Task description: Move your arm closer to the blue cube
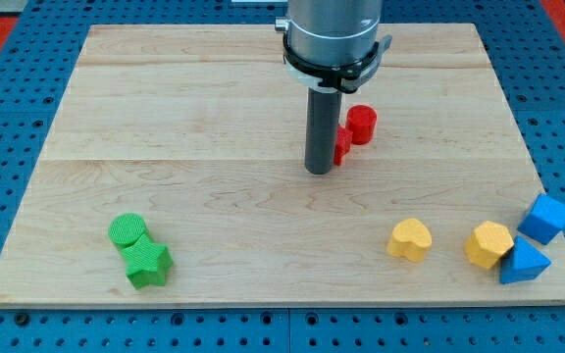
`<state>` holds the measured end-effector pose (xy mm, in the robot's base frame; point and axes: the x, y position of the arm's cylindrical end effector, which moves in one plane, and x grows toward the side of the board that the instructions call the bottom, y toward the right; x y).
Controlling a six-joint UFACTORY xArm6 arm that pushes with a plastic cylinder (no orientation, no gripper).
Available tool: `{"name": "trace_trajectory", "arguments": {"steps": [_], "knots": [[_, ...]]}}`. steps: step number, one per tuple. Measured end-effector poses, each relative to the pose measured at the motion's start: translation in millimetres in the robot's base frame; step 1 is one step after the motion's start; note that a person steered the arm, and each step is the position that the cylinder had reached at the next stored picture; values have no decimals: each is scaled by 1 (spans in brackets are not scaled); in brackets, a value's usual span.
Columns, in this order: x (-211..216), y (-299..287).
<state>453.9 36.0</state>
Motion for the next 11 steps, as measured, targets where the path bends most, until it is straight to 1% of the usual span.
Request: {"name": "trace_trajectory", "arguments": {"steps": [1, 3, 4, 5, 6, 7, 8, 9, 10, 11], "knots": [[1, 4], [2, 53], [3, 65], [3, 94], [3, 103], [8, 160], [9, 190], [11, 206], [22, 227], [37, 233]]}}
